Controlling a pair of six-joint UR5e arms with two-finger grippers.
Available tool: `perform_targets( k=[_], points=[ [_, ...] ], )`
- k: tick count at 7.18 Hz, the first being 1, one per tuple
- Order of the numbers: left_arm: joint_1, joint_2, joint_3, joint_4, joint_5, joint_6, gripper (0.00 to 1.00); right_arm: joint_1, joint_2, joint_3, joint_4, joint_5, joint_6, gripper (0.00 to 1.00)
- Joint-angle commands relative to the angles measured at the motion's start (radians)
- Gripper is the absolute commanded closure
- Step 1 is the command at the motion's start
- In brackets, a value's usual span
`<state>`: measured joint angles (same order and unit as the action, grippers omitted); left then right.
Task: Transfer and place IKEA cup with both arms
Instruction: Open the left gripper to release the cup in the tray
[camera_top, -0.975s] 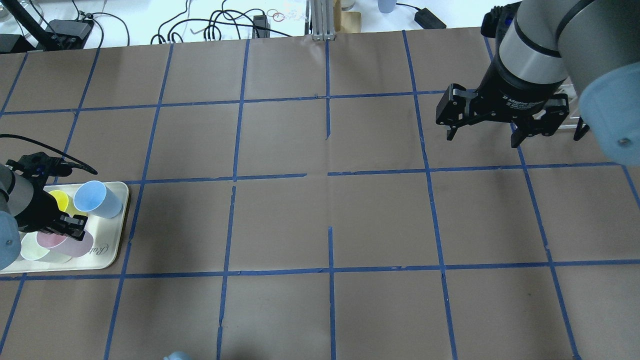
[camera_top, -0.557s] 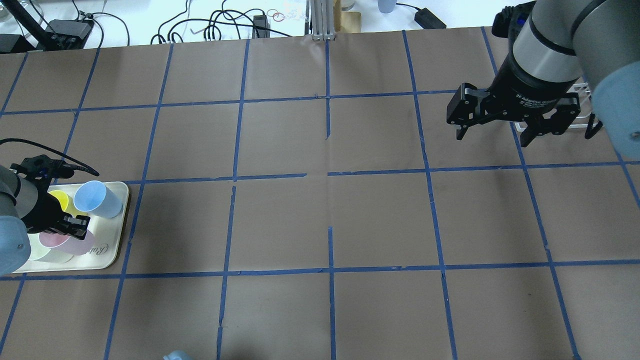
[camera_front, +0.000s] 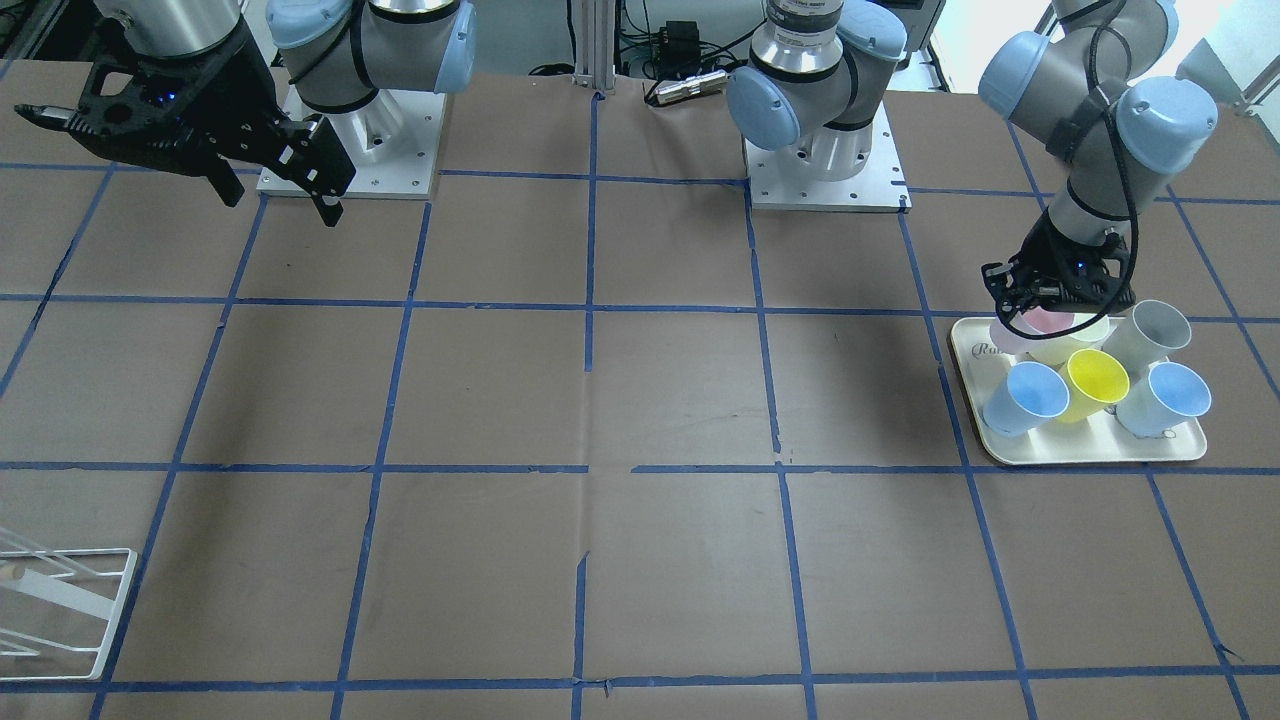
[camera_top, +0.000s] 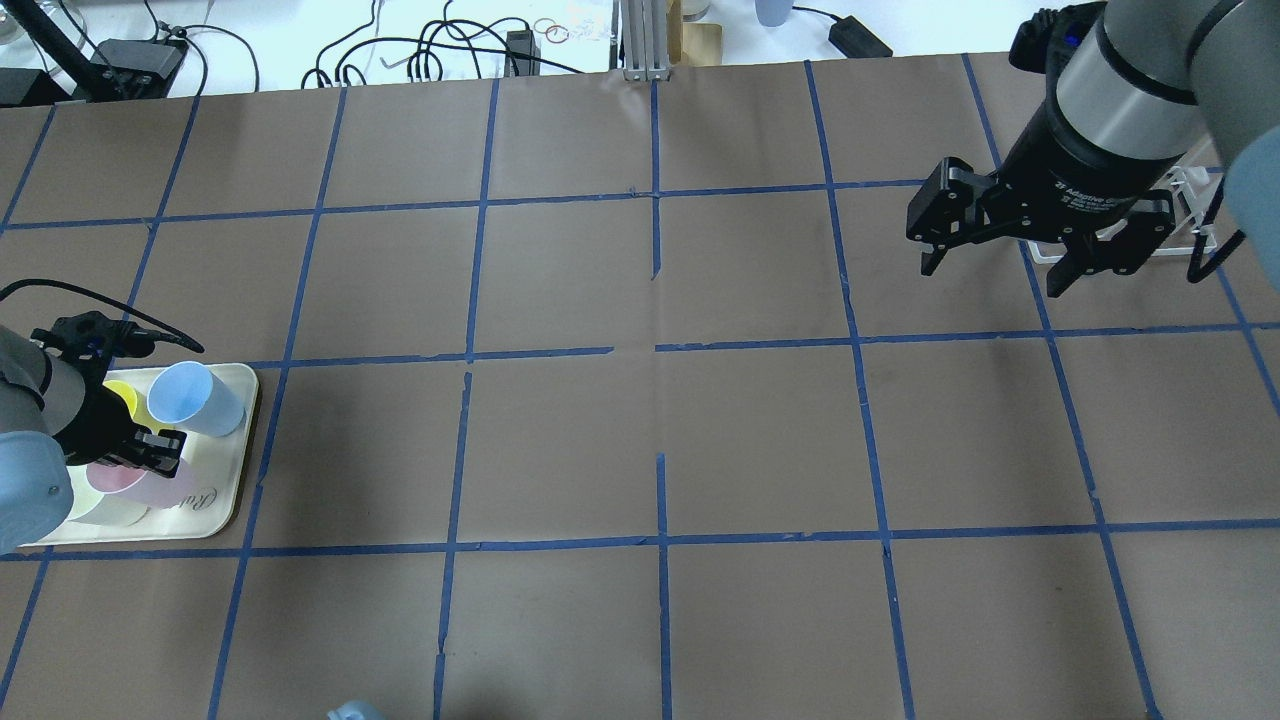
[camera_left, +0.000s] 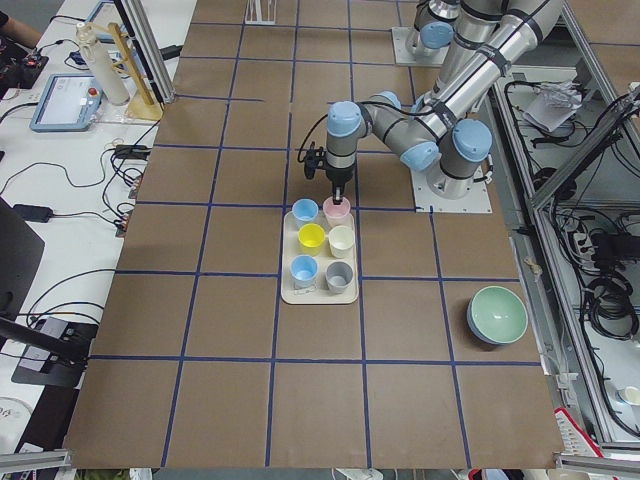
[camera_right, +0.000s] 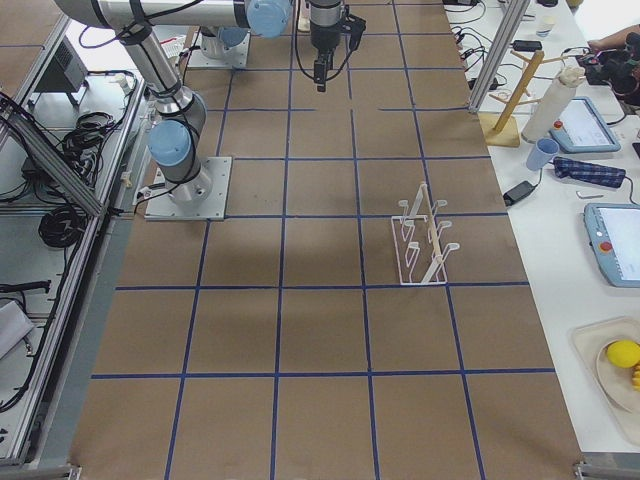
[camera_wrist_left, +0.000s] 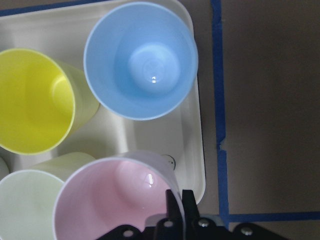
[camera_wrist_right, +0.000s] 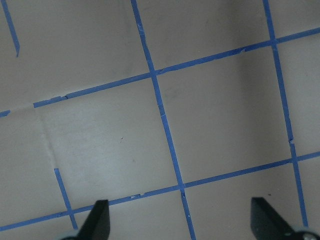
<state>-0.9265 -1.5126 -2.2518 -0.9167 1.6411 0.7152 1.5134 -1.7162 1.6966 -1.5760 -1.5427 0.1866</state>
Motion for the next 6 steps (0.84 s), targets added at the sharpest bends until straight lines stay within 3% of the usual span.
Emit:
perform_targets(
  k=[1, 2, 3, 4, 6],
  points=[
    [0.0, -0.011, 0.0, -0.001, -0.001, 0.0, 0.35, 0.001, -0.002, -0.005, 0.002, 0.003, 0.001, 0.0],
    [-0.002, -0.009, 0.005, -0.002, -0.001, 0.001, 0.11, 0.001, -0.002, -0.005, 0.007, 0.004, 0.001, 0.0],
    [-0.008, 0.006, 0.011, -0.013, -0.001, 0.0, 0.0, -0.001, -0.002, -0.014, 0.005, 0.004, 0.001, 0.0],
    [-0.02, 0.026, 0.014, -0.023, 0.0, -0.008, 0.0, 0.001, -0.002, -0.009, 0.007, 0.006, 0.001, 0.0],
    [-0.035, 0.063, 0.107, -0.187, -0.03, -0.016, 0.0, -0.001, -0.011, -0.002, 0.034, 0.006, -0.006, 0.0]
  ],
)
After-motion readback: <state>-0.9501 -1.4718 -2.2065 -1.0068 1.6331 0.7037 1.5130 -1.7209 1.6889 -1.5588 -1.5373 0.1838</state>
